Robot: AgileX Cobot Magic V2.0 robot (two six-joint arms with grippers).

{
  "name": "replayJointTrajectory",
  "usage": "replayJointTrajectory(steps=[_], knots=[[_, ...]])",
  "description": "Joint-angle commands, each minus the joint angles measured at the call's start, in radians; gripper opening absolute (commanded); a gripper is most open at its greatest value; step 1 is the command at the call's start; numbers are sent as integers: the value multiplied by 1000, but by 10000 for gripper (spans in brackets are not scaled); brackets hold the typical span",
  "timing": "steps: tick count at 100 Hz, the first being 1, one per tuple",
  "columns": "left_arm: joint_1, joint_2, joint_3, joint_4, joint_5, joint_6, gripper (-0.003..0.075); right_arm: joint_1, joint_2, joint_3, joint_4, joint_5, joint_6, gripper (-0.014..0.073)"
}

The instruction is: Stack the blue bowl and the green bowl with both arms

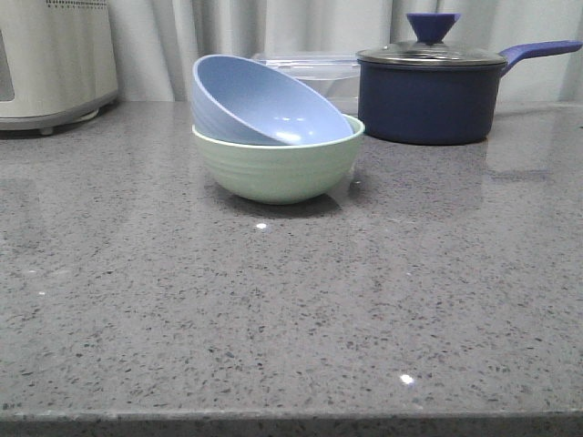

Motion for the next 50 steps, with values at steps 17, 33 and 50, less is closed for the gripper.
replayJointTrajectory(steps=[17,33,50], knots=[[1,13,-24,-1,-79,-11,-20,-5,7,-25,-3,-69,-6,11],[1,13,-24,-1,-79,-11,-20,-5,7,-25,-3,-69,-6,11],[1,13,-8,59,-133,-17,-20,-5,7,-25,-3,-69,-6,11]])
